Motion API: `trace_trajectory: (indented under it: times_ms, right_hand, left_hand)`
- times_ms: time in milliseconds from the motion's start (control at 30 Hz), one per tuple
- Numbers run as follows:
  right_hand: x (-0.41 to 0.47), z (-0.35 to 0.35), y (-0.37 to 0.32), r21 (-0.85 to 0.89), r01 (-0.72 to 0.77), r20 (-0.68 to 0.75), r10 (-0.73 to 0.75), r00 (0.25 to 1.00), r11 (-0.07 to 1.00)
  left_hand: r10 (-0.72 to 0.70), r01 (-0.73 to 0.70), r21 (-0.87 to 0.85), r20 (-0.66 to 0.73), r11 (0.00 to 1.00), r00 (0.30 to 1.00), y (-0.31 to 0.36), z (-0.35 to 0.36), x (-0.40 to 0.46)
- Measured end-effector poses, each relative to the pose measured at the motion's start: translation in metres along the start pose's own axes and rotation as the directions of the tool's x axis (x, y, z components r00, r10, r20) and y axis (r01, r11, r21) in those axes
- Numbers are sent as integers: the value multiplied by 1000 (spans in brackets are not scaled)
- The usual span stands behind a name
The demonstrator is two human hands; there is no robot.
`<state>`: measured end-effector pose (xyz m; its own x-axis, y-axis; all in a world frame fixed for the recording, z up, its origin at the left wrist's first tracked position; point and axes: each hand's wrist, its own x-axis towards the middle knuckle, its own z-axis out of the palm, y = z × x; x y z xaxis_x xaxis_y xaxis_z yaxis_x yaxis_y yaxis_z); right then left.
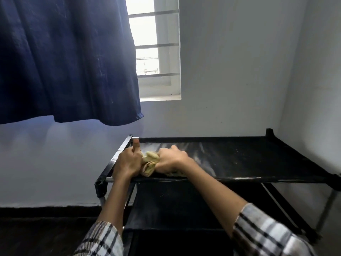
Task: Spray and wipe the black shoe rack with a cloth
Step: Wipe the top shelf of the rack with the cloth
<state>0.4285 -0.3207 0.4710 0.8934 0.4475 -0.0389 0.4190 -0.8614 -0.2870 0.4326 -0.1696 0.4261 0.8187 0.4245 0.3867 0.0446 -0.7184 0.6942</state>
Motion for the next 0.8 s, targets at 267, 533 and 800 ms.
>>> trace_trajectory:
  times_ms: [267, 533, 800]
  right_hand:
    - [-35, -28, 59, -34, -46, 89, 49, 995, 998]
    - [-103, -70, 155, -33, -252, 118, 254, 960, 967]
    - [-102, -64, 151, 16, -293, 77, 291, 954, 956]
  left_hand:
    - [52, -53, -33, -12, 998, 999, 2, -1, -2]
    - [110, -112, -3, -178, 994, 978, 22, -12, -17]
    - [167, -247, 264, 293, 932, 942, 119, 32, -72]
